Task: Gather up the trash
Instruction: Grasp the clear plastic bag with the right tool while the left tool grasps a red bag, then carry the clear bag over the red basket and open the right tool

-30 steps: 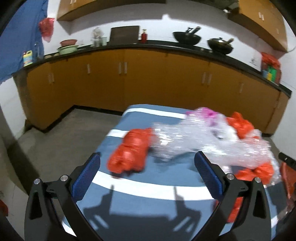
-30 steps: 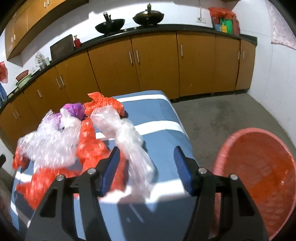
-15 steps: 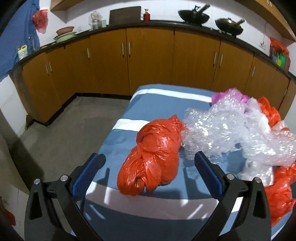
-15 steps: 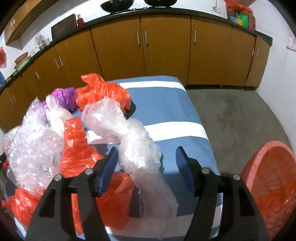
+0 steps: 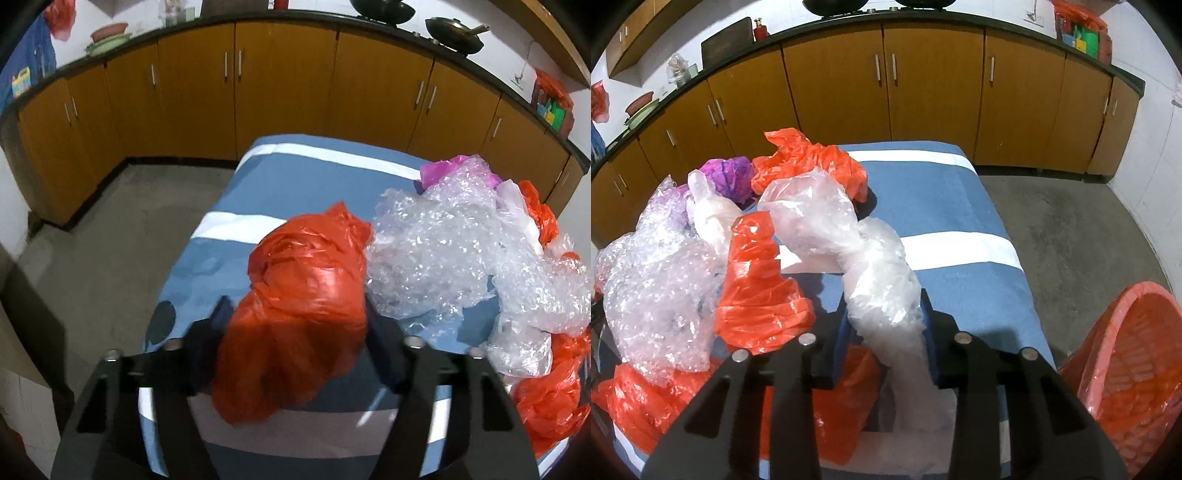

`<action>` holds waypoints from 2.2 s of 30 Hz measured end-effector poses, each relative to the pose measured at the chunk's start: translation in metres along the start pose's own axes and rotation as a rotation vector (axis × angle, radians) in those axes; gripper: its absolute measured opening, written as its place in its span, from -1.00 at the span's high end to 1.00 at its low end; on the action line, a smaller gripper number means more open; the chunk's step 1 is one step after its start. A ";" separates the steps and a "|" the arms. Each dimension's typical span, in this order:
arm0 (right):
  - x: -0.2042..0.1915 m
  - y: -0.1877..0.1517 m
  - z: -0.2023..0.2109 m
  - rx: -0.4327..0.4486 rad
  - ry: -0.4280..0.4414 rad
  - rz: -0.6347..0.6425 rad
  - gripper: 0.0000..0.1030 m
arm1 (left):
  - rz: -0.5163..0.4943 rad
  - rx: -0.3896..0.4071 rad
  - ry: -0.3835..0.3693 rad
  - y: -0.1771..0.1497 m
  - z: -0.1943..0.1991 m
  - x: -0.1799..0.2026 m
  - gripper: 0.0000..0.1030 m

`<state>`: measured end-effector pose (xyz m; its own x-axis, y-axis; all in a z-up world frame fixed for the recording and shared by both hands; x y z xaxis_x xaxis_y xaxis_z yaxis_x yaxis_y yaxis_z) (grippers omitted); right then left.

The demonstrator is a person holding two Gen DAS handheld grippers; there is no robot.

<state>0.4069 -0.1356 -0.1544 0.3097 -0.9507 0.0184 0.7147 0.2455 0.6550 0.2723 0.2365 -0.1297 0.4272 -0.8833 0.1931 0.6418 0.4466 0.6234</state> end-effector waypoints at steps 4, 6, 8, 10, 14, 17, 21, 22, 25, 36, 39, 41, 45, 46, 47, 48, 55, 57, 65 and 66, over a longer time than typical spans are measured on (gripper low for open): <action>0.004 -0.003 0.008 0.007 -0.004 -0.015 0.38 | 0.010 0.008 -0.023 -0.001 0.005 -0.003 0.04; 0.005 -0.007 0.014 0.012 -0.006 -0.021 0.38 | 0.011 0.015 -0.025 -0.004 0.010 -0.005 0.08; 0.007 -0.009 0.020 0.017 -0.008 -0.025 0.38 | 0.009 0.024 -0.029 -0.007 0.016 -0.006 0.09; 0.010 -0.013 0.027 0.024 -0.010 -0.033 0.38 | 0.003 0.039 -0.032 -0.013 0.026 -0.008 0.10; 0.019 -0.021 0.042 0.037 -0.014 -0.061 0.38 | 0.002 0.063 -0.042 -0.023 0.045 -0.012 0.10; 0.026 -0.029 0.055 0.043 0.003 -0.101 0.38 | 0.013 0.082 -0.063 -0.033 0.065 -0.016 0.10; 0.031 -0.040 0.072 0.048 0.037 -0.143 0.38 | 0.023 0.102 -0.102 -0.040 0.088 -0.018 0.10; 0.031 -0.043 0.078 0.053 0.038 -0.147 0.38 | 0.022 0.110 -0.113 -0.041 0.094 -0.017 0.10; 0.032 -0.049 0.093 0.068 0.033 -0.155 0.38 | 0.012 0.134 -0.138 -0.044 0.111 -0.011 0.10; 0.049 -0.064 0.155 0.145 0.021 -0.188 0.38 | -0.040 0.218 -0.228 -0.051 0.165 0.022 0.10; 0.055 -0.066 0.174 0.176 0.003 -0.192 0.39 | -0.061 0.237 -0.262 -0.050 0.175 0.037 0.10; 0.061 -0.069 0.186 0.194 -0.009 -0.194 0.38 | -0.079 0.246 -0.284 -0.050 0.180 0.049 0.10; 0.076 -0.077 0.212 0.230 -0.067 -0.196 0.39 | -0.119 0.246 -0.331 -0.052 0.186 0.080 0.10; 0.080 -0.080 0.218 0.237 -0.083 -0.195 0.38 | -0.128 0.242 -0.342 -0.054 0.185 0.088 0.10; 0.083 -0.082 0.223 0.243 -0.098 -0.196 0.38 | -0.140 0.236 -0.356 -0.055 0.185 0.099 0.10; 0.087 -0.084 0.229 0.250 -0.116 -0.196 0.38 | -0.148 0.233 -0.366 -0.057 0.184 0.106 0.10; 0.122 -0.102 0.266 0.271 -0.222 -0.228 0.38 | -0.210 0.182 -0.467 -0.072 0.178 0.177 0.10; 0.134 -0.107 0.272 0.273 -0.242 -0.249 0.39 | -0.229 0.165 -0.497 -0.077 0.176 0.199 0.10; 0.171 -0.126 0.275 0.250 -0.304 -0.301 0.39 | -0.323 0.102 -0.593 -0.104 0.169 0.276 0.10; 0.175 -0.128 0.273 0.246 -0.309 -0.307 0.39 | -0.337 0.092 -0.602 -0.108 0.169 0.283 0.10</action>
<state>0.1978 -0.3856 -0.0287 -0.1191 -0.9929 -0.0047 0.5631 -0.0714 0.8233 0.2161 -0.0855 -0.0148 -0.2301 -0.9090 0.3476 0.6093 0.1439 0.7797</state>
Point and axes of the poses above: each gripper's, at about its wrist camera, not at the fingertips, and z roughly against the way its jaws point, x to its right, y to its top, the point moved 1 cm from there along -z, roughly the way its jaws point, and after that the axes turned 9 degrees about z, right-handed, at the moved point
